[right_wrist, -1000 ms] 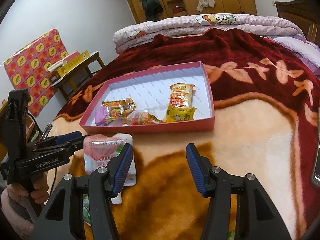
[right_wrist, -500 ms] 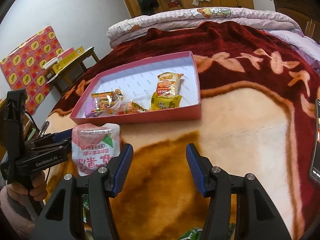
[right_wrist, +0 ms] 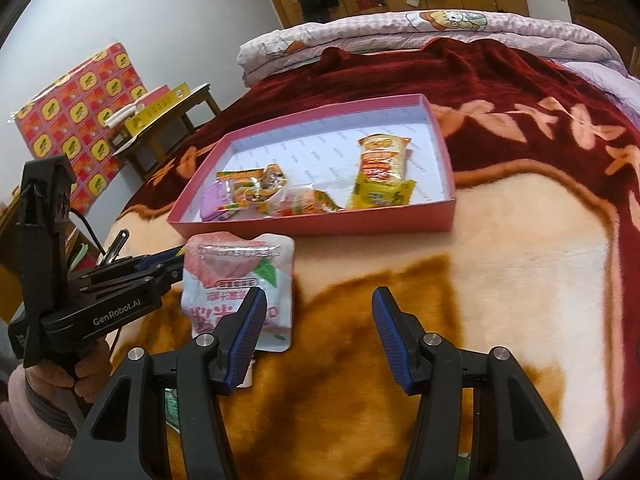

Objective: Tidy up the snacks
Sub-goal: 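Withdraw both tools from the box toward the remaining snacks, then grasp the white-pink drink pouch with the right tool, then grasp a yellow-green wrapped candy with the left tool while the right tool holds the pouch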

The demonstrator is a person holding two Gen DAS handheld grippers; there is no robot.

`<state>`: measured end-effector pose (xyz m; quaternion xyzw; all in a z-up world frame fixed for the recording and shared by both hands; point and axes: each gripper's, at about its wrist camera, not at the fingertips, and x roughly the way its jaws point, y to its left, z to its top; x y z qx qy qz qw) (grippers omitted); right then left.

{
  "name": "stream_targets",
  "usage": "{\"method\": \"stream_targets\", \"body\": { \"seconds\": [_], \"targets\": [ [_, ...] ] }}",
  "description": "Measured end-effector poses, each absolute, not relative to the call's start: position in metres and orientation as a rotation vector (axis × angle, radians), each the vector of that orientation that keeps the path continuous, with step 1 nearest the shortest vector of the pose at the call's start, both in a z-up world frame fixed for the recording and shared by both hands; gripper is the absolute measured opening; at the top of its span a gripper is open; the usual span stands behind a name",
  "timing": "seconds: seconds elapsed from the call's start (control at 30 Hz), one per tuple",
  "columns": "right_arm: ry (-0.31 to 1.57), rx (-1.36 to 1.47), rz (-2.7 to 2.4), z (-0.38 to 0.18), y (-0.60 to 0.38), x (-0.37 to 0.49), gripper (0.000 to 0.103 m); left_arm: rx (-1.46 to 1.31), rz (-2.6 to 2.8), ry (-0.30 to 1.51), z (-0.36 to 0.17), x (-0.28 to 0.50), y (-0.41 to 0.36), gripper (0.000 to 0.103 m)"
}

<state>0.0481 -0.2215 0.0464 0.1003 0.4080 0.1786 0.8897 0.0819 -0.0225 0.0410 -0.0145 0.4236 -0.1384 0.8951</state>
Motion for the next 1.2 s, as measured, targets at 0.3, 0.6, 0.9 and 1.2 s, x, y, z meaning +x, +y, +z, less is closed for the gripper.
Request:
{"method": "stream_targets", "body": {
  "seconds": [0.3,0.6,0.9,1.2],
  "targets": [
    [0.865,0.202,0.385,0.048,-0.205,0.05,0.07,-0.034,-0.291,0.845,0.05,0.068,-0.01,0.02],
    [0.883,0.118,0.422,0.049,-0.173,0.051,0.077,-0.047,-0.284,0.85,0.045,0.062,0.003,0.018],
    [0.89,0.069,0.383,0.042,-0.161,0.055,0.077,0.004,-0.278,0.873,0.036,0.059,0.001,0.033],
    [0.922,0.128,0.369,0.031,-0.169,0.062,0.077,-0.037,-0.282,0.908,0.032,0.057,0.015,0.052]
  ]
}}
